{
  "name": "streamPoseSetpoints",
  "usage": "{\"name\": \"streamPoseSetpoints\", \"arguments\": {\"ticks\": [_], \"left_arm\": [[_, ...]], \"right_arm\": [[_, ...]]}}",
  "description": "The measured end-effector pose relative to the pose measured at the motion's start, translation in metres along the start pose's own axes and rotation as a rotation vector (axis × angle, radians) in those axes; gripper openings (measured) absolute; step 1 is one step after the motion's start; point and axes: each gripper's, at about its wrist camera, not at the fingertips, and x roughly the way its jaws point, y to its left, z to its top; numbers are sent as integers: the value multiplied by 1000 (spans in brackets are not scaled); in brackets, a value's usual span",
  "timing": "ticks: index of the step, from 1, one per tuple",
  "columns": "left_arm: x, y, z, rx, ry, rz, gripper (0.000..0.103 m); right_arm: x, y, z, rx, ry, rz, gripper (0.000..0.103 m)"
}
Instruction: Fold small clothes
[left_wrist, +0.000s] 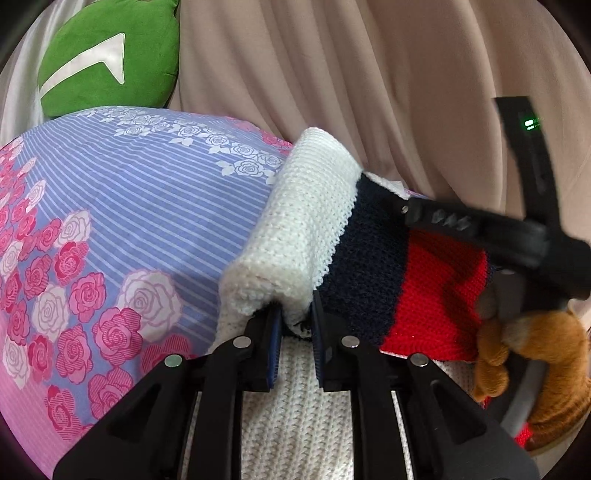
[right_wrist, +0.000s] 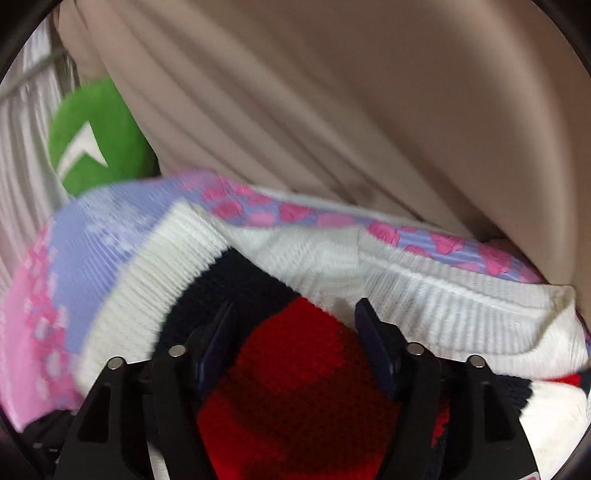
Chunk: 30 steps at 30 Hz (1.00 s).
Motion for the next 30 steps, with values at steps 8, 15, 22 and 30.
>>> {"name": "streamPoseSetpoints", "arguments": {"ticks": [8, 15, 22, 30], "left_arm": [[1, -3, 1, 9, -2, 14, 15], [1, -6, -1, 19, -3, 15, 15], [1, -5, -1, 17, -2, 19, 15], [1, -10, -1, 41, -6, 42, 15]], "right_arm": [[-33, -8, 13, 16, -110, 13, 8], [-17, -16, 5, 62, -50, -14, 13], [-134, -134, -91, 339, -195, -47, 48], [-157, -207, -179, 522, -177, -85, 56]]}}
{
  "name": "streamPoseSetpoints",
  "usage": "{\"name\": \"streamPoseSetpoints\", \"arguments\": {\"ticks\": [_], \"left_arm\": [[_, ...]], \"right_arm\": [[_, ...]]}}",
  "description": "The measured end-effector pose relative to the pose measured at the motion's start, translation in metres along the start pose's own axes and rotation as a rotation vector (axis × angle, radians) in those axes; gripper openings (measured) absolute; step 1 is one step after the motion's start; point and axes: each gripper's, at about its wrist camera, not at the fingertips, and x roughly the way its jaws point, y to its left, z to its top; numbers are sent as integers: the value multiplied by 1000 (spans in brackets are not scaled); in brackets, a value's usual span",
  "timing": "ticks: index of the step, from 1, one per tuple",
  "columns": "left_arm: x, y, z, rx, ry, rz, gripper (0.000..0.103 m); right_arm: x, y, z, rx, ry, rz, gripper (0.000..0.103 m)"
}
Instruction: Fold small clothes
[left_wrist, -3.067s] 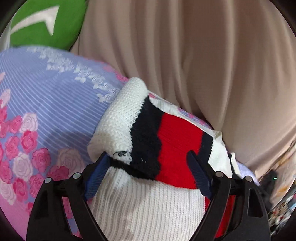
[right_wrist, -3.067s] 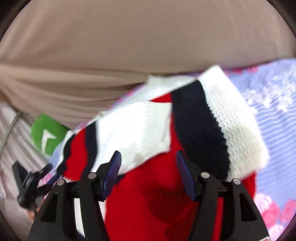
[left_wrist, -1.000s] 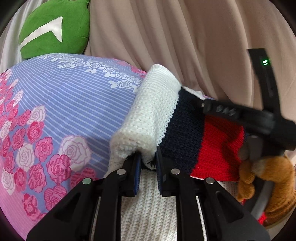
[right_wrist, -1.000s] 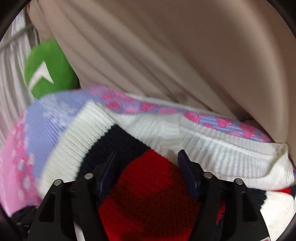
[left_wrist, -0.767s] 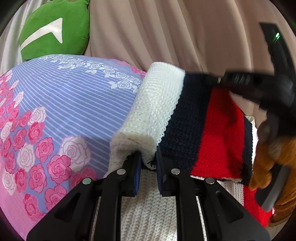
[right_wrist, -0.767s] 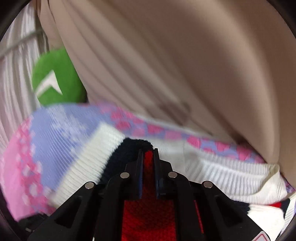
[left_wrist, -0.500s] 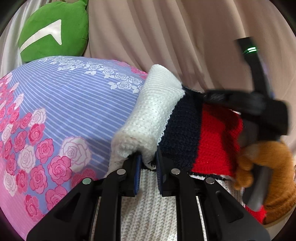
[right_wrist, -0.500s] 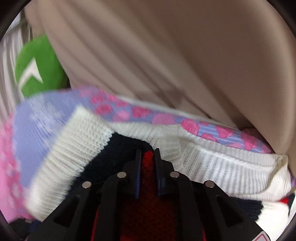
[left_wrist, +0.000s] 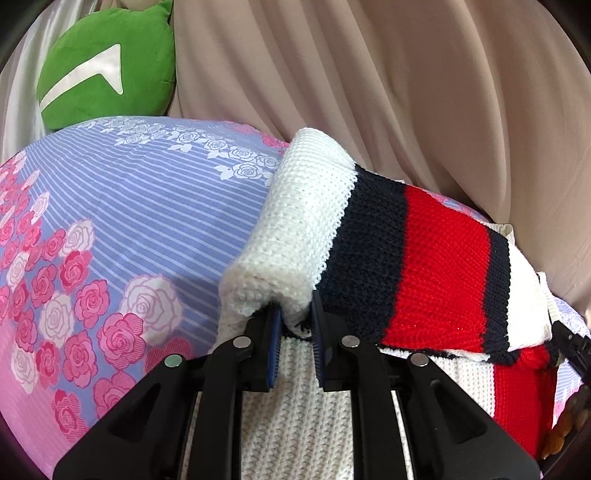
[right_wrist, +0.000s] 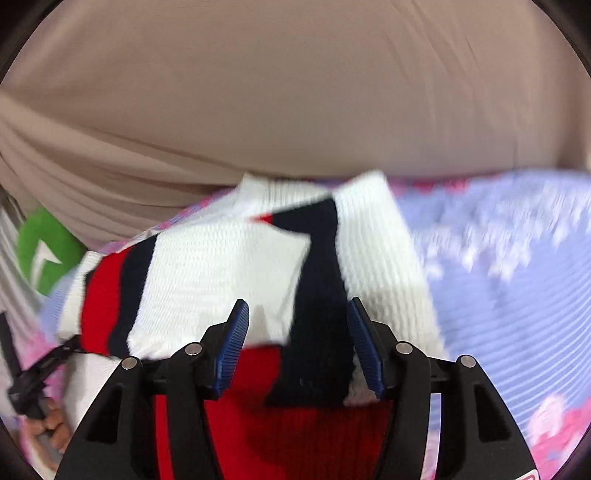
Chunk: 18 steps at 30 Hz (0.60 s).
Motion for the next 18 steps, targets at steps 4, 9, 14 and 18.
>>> {"name": "streamPoseSetpoints", "arguments": {"ticks": [4, 9, 14, 18], "left_arm": [[-1, -1, -1, 3, -1, 1, 15], [-2, -5, -2, 19, -3, 18, 15], [-2, -8, -2, 31, -4, 23, 16], [-2, -13, -3, 47, -3, 25, 20]], "right_arm": [[10, 21, 6, -103, -13, 3, 56], [25, 39, 1, -146, -1, 10, 11], [-27, 26, 7, -47, -191, 63, 9], [2, 9, 1, -55, -63, -80, 9]]}}
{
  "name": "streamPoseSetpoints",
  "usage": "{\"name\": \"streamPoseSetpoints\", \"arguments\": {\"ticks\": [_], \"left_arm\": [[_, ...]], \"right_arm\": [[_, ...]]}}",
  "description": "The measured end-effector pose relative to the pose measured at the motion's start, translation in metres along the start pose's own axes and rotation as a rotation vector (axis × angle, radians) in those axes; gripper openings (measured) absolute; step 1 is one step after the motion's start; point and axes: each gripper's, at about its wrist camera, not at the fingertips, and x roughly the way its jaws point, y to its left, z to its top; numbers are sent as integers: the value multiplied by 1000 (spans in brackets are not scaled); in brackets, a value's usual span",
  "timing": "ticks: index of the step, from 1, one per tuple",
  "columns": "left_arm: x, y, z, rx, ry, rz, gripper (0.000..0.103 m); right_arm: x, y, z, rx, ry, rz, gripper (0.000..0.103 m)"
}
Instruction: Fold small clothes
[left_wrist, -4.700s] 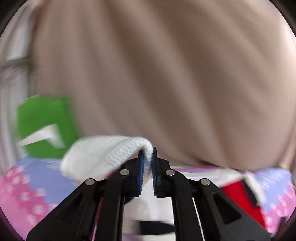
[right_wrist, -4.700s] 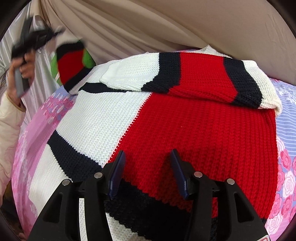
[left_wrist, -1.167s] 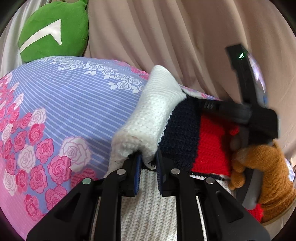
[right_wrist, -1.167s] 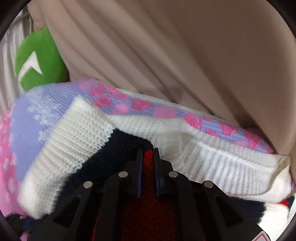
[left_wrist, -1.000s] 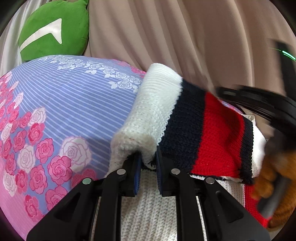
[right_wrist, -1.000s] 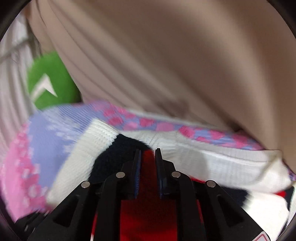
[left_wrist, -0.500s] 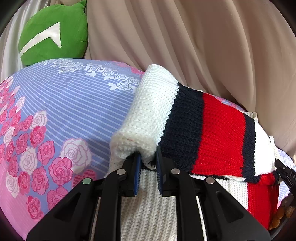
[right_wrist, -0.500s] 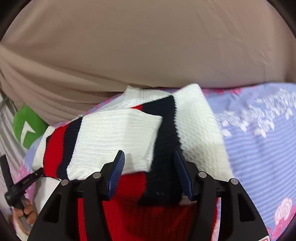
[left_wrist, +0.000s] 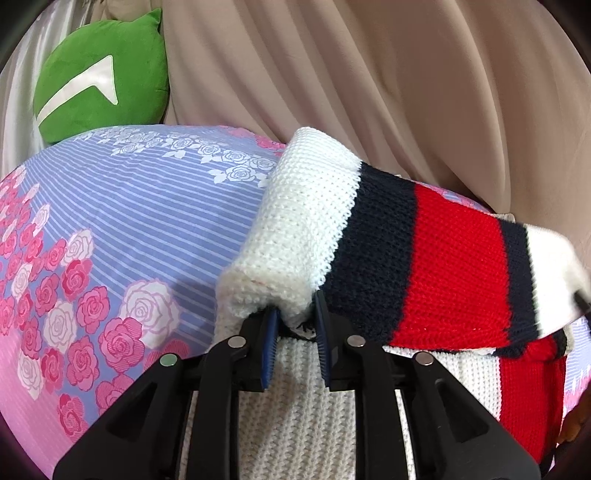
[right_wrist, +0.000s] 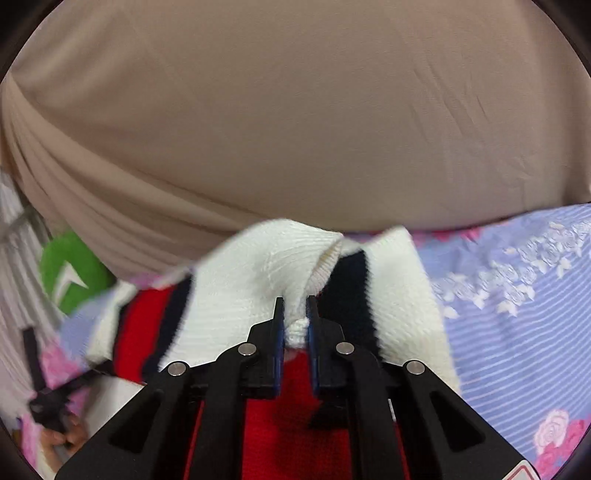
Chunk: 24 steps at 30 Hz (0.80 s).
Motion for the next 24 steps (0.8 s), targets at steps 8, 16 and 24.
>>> {"name": "streamPoseSetpoints", "arguments": {"ticks": [8, 16, 24], "left_arm": [[2, 0, 1, 11, 1, 12, 21], [2, -4, 0, 27, 0, 29, 21], [1, 0, 0, 11, 2, 6, 22]], "right_arm": [[-9, -6, -2, 51, -35, -73, 15], [-14, 72, -10, -108, -18, 209, 25], [42, 35, -10, -62, 145, 116, 0]]}}
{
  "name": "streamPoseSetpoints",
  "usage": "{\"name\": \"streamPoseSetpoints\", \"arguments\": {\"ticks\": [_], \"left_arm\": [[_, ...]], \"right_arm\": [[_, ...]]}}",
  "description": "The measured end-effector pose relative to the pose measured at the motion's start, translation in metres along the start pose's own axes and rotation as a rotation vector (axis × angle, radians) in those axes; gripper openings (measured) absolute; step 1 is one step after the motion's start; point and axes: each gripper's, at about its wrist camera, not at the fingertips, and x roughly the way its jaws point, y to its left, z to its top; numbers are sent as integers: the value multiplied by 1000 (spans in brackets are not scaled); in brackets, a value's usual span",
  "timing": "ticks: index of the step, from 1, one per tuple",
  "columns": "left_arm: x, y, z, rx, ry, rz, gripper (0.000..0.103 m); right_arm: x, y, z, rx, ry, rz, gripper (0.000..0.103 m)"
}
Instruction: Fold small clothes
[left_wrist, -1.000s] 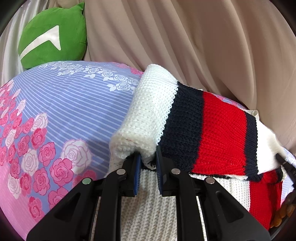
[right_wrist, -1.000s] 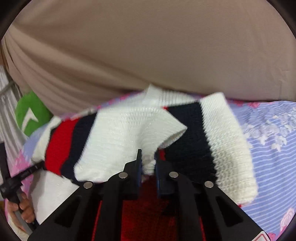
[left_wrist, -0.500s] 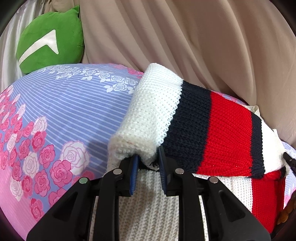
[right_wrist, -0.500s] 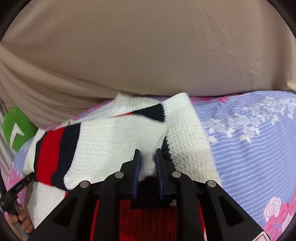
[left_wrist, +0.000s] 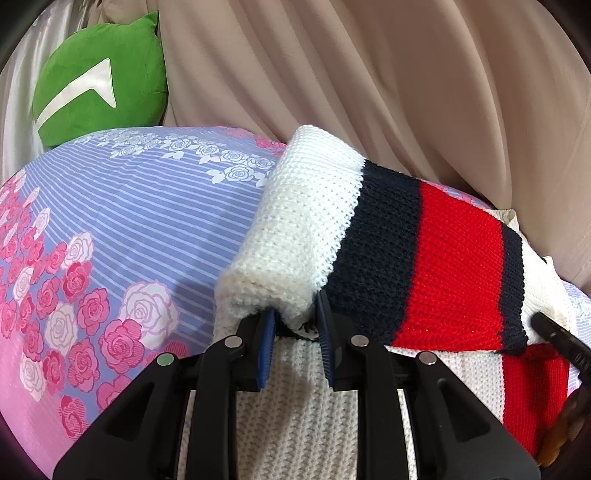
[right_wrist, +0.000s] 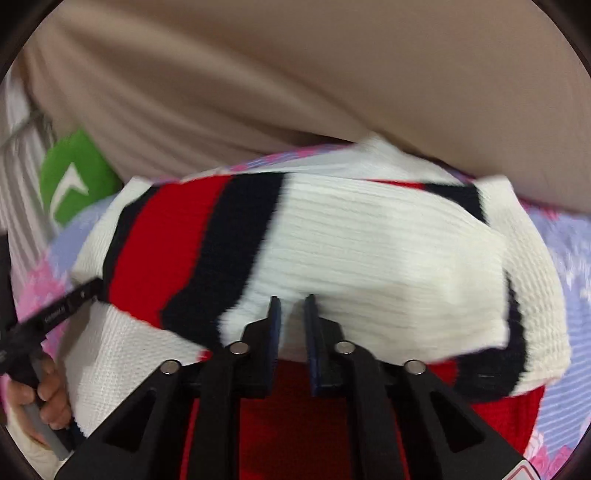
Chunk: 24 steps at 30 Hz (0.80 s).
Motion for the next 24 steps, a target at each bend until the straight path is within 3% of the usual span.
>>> {"name": "streamPoseSetpoints", "arguments": {"ticks": [3, 5, 7, 8, 10, 13, 15, 16, 19, 22, 24], "left_arm": [[0, 0, 0, 1, 0, 0, 22], [-1, -1, 0, 1, -1, 2, 22], [0, 0, 0, -2, 0, -2, 22], [0, 0, 0, -3, 0, -3, 22], [0, 1, 1, -1, 0, -4, 22], [0, 1, 0, -1, 0, -1, 22], [-1, 0, 0, 0, -1, 2, 24], [-1, 1, 0, -2, -4, 7, 24], [-4, 5, -1, -24, -20, 22, 23], [-2, 4, -1, -16, -8, 27, 23], [-1, 3, 0, -10, -7, 33, 24]], "right_arm": [[-18, -53, 1, 109, -61, -99, 0], [-29, -79, 3, 207, -85, -92, 4], [-40, -81, 6, 207, -136, -96, 10], [-41, -80, 7, 211, -143, -65, 26], [-30, -75, 10, 215, -114, 17, 45], [-6, -52, 3, 155, -53, 24, 42], [-8, -35, -2, 95, -60, -30, 16], [-11, -34, 0, 95, -79, -20, 9], [-27, -29, 4, 79, -165, -78, 8], [-16, -45, 1, 113, -81, -114, 8], [-11, -52, -4, 110, -73, -106, 7]]}}
